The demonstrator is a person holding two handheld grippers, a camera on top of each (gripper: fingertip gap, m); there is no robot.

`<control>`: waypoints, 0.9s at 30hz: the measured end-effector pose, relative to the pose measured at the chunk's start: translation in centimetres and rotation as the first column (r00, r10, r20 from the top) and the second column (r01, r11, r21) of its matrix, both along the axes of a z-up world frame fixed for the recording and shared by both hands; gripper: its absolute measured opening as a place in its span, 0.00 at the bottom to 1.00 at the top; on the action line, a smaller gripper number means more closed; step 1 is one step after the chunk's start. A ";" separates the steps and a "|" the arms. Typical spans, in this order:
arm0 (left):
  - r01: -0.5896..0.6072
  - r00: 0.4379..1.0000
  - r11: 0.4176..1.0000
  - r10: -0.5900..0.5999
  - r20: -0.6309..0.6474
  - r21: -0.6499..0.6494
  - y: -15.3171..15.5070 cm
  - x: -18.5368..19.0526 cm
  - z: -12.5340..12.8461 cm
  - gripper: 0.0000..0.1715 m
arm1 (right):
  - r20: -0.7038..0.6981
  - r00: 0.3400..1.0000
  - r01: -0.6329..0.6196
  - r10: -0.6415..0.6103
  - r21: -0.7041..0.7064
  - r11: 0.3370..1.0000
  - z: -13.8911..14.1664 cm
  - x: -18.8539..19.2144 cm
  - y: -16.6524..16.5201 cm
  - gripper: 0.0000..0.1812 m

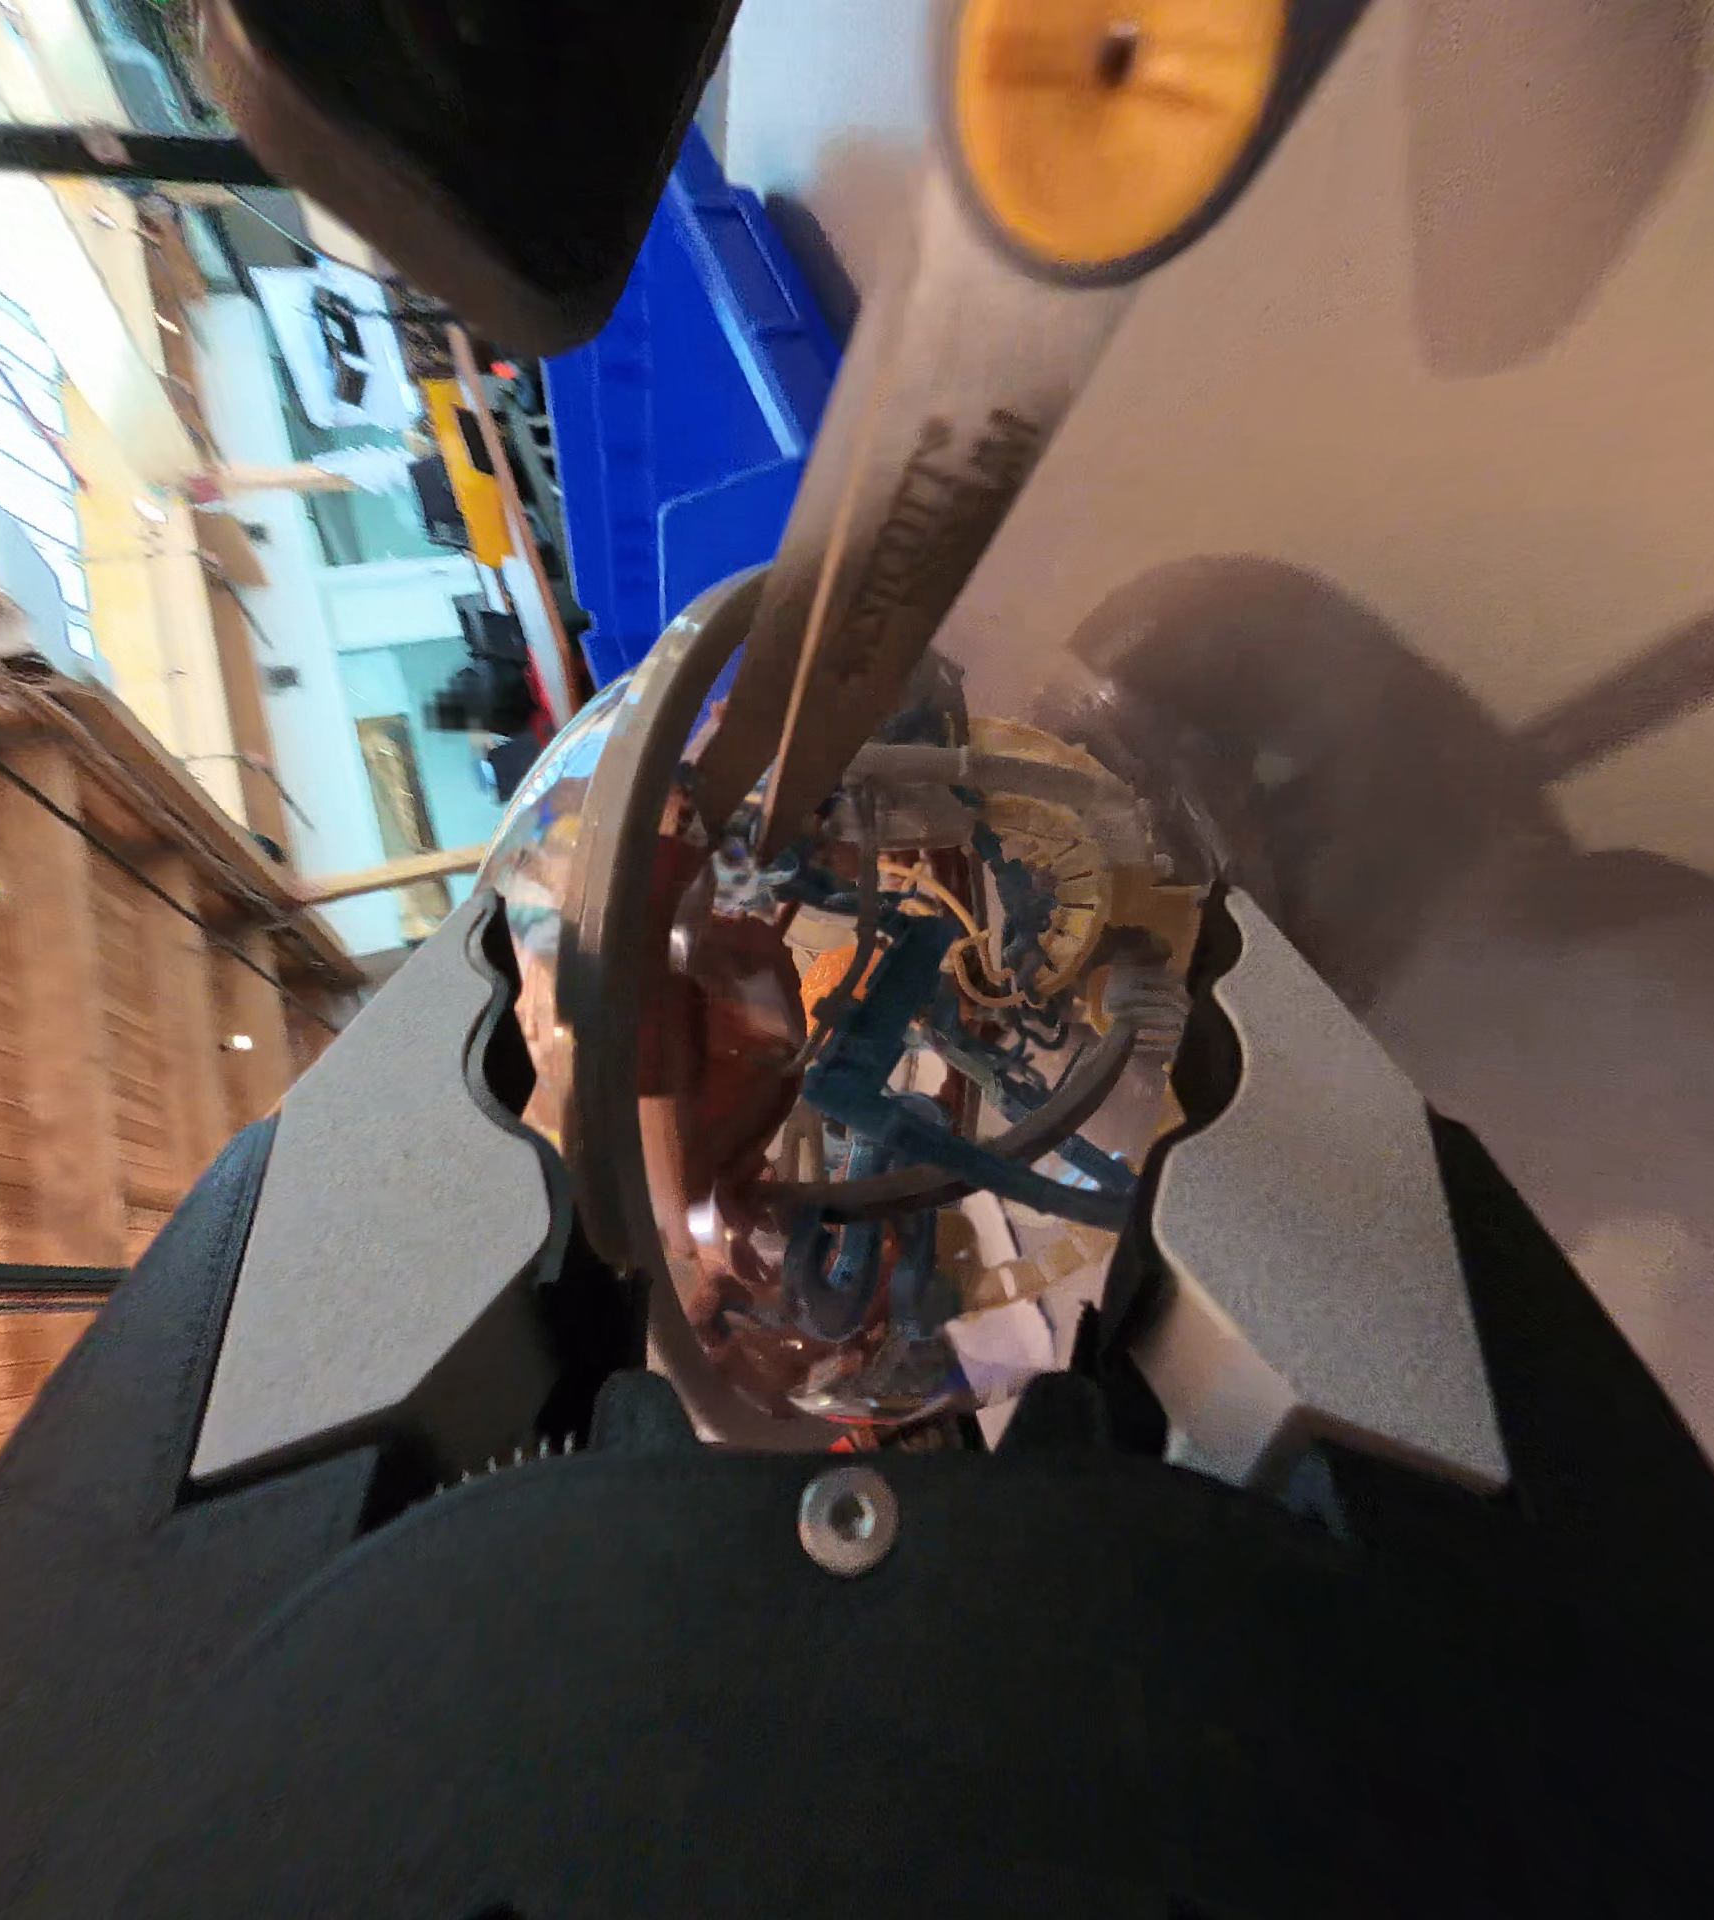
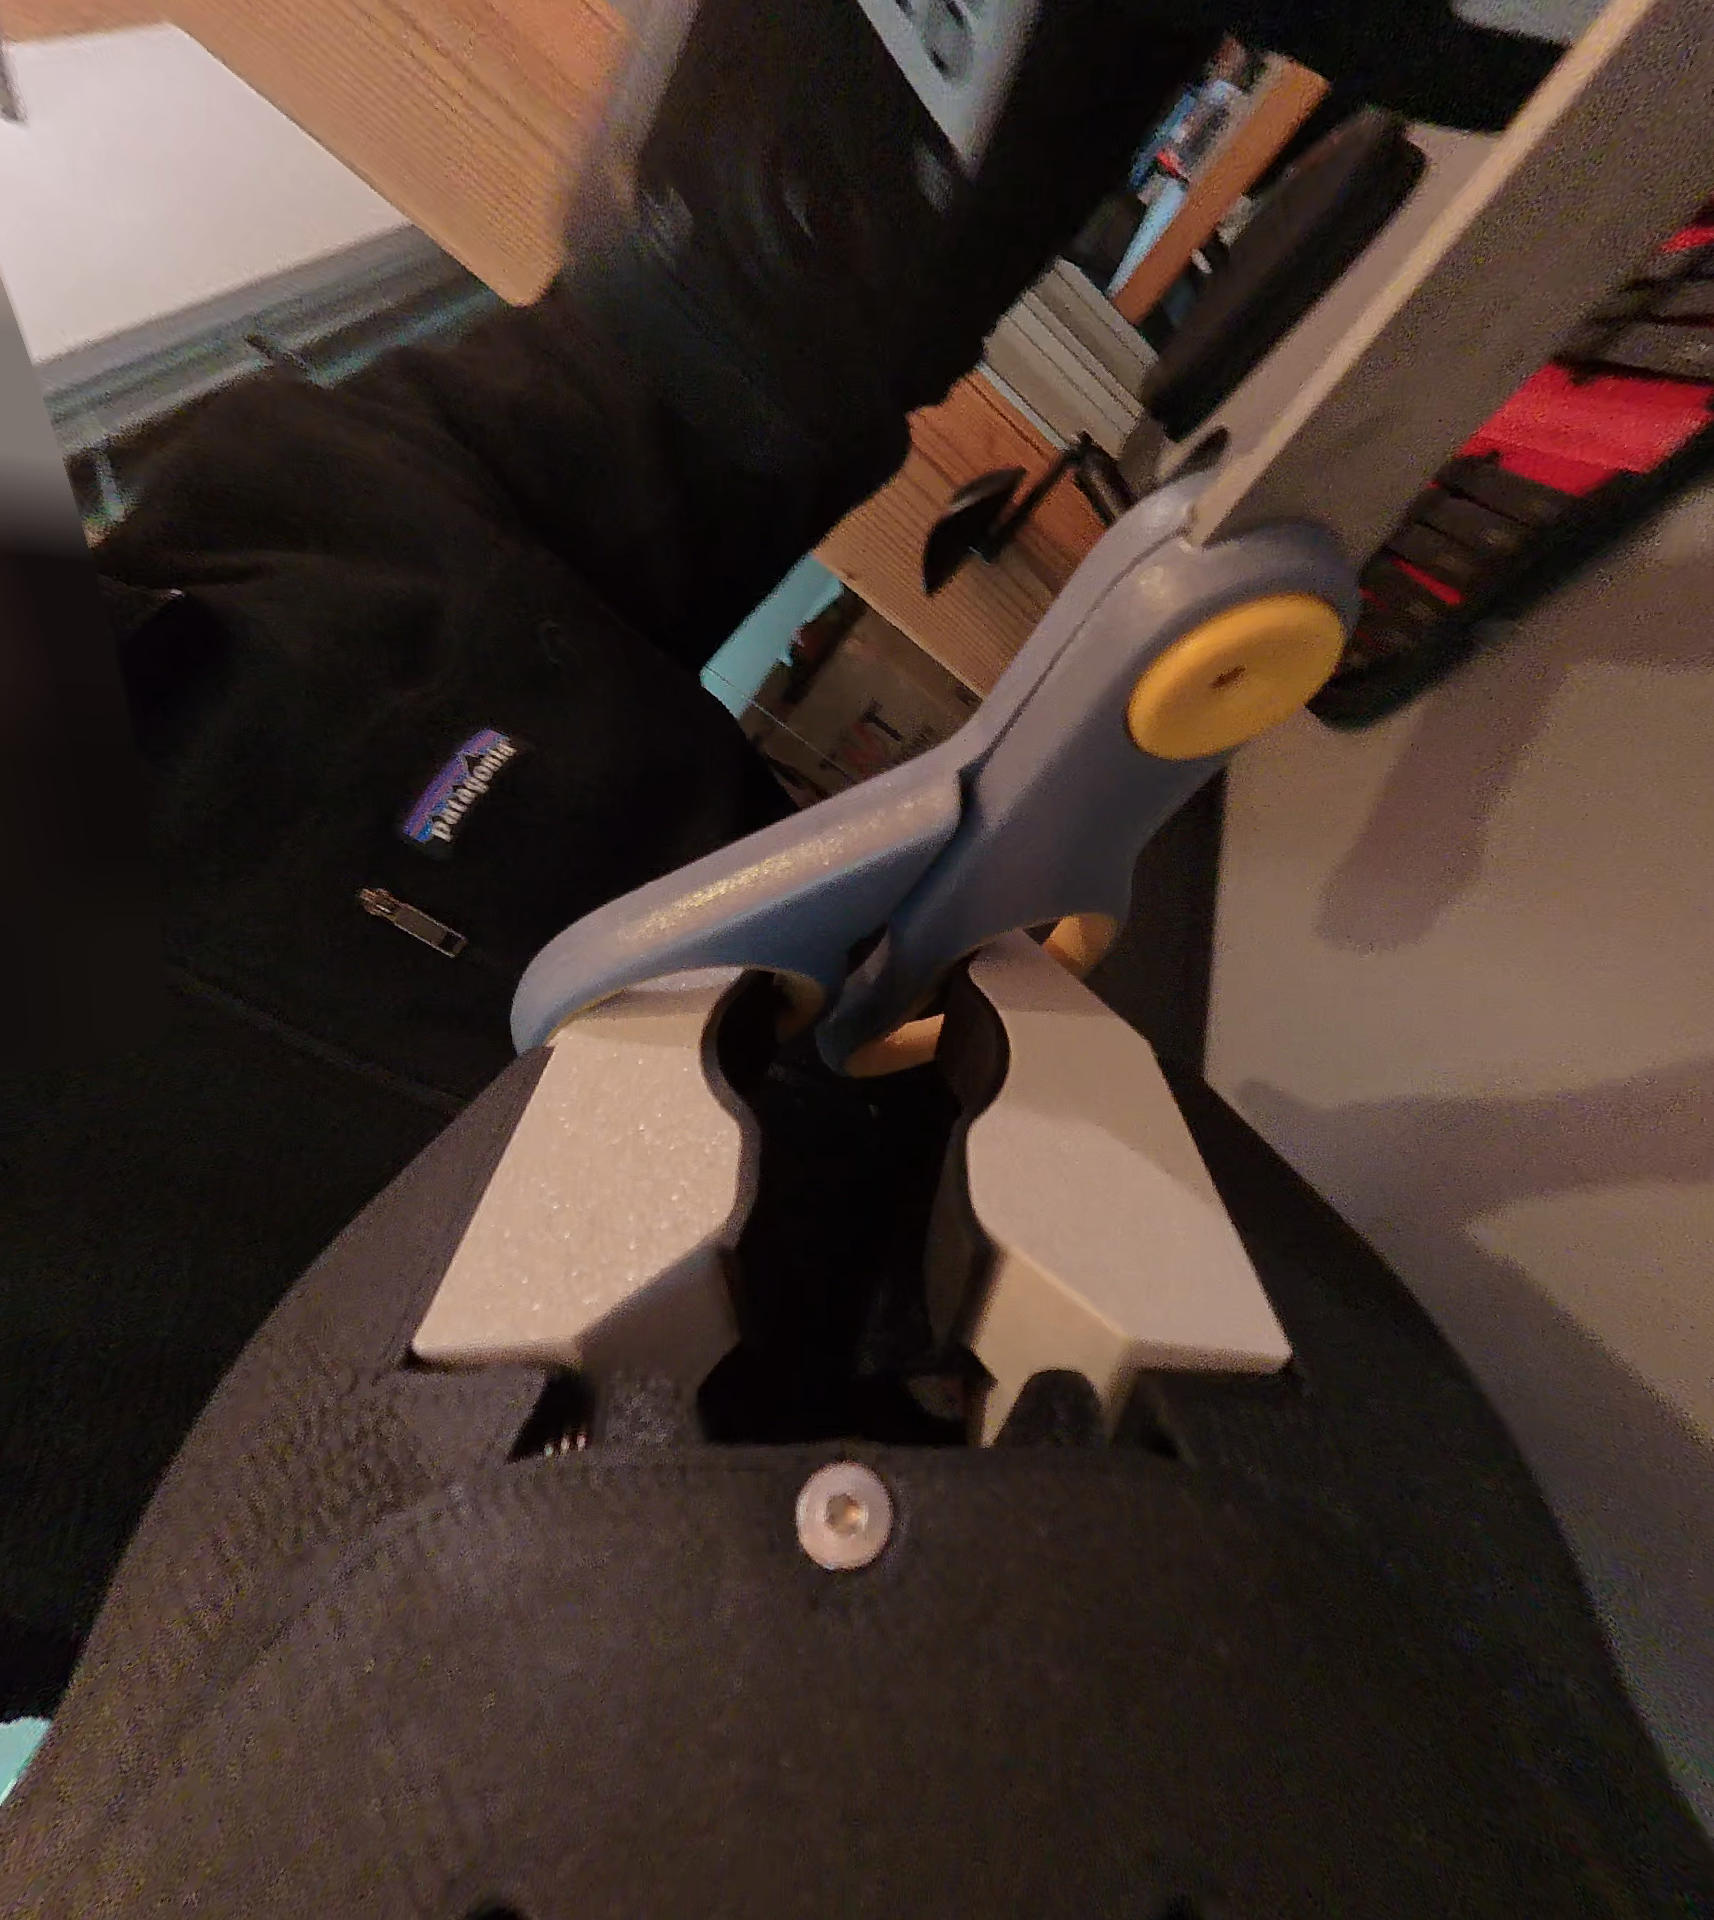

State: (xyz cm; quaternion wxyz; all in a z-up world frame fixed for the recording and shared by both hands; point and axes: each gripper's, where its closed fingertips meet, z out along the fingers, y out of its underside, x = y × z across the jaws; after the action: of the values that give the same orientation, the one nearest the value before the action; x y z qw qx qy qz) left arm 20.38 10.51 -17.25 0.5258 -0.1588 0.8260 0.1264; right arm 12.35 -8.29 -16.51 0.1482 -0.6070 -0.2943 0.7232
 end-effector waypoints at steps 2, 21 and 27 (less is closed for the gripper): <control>0.011 0.999 1.000 -0.010 0.052 -0.015 0.0 -0.1 0.0 0.72 | -0.024 1.000 0.017 -0.016 0.006 1.000 0.0 -0.8 0.2 0.14; -0.529 0.843 0.456 0.192 -0.502 -0.716 0.5 -6.0 6.3 0.87 | 0.867 0.495 -0.352 -0.063 0.266 0.897 -9.9 7.1 -0.7 0.14; -0.642 0.756 0.295 0.085 -0.649 -0.708 -0.9 -9.1 2.2 0.90 | 0.943 0.318 -0.516 -0.095 0.256 0.817 -9.0 8.9 -0.8 0.14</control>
State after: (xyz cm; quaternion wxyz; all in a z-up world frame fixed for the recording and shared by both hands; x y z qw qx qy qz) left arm 11.32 9.57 -15.07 0.0735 -0.5716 0.7955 -0.1872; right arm 21.20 -9.10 -25.56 0.0105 -0.7950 -0.5876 0.1503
